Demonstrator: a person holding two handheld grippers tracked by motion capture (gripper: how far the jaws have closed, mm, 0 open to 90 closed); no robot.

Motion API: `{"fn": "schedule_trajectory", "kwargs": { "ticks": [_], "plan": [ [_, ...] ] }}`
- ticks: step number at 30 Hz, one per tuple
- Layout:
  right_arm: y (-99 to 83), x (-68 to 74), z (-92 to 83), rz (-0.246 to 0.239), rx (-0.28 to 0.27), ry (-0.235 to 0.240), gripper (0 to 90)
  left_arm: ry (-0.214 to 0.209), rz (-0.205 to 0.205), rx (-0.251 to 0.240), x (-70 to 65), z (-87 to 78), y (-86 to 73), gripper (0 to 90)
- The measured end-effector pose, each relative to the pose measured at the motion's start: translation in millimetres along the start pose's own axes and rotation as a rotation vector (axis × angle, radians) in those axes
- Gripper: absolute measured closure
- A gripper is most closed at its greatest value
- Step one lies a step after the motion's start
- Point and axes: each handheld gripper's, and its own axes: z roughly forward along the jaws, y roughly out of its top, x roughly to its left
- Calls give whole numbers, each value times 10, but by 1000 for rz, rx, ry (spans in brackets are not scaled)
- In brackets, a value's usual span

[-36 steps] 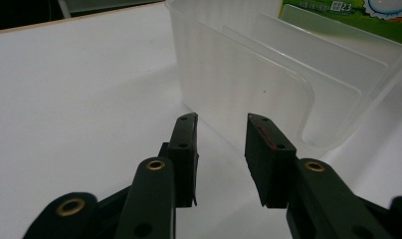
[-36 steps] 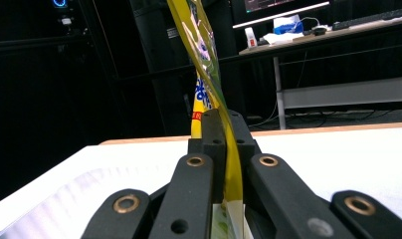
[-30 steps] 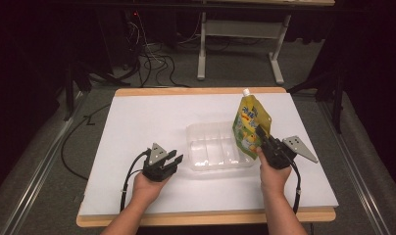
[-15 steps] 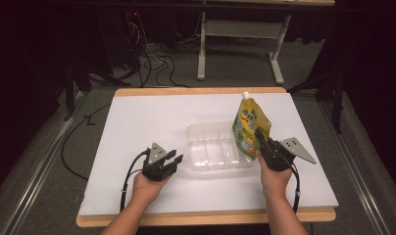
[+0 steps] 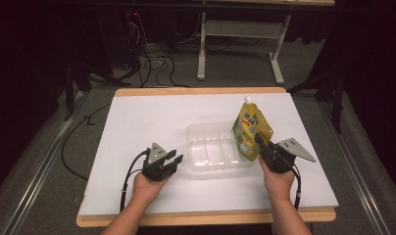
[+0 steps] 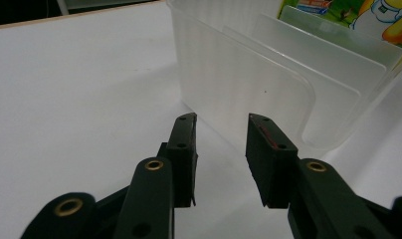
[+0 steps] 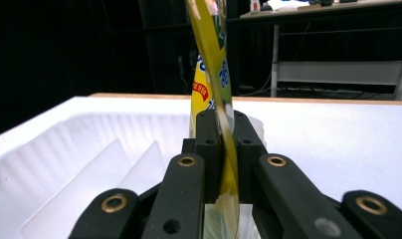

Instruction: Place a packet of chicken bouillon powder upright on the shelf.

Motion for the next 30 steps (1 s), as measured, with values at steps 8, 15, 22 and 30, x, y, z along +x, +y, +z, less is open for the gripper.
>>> {"fn": "schedule_trajectory", "kwargs": {
  "ticks": [8,15,22,30],
  "plan": [
    [-57,6,3,-26,53,-9,844,-1,-12,0,14,-2,0,639],
    [-69,-7,-44,-39,103,28,603,8,-7,3,29,-28,0,574],
    [-71,-102,-309,-93,154,117,328,29,-21,-6,148,-168,-7,495],
    [-183,-637,-669,-63,181,-10,146,78,38,13,403,-568,-164,357]
  ]
}}
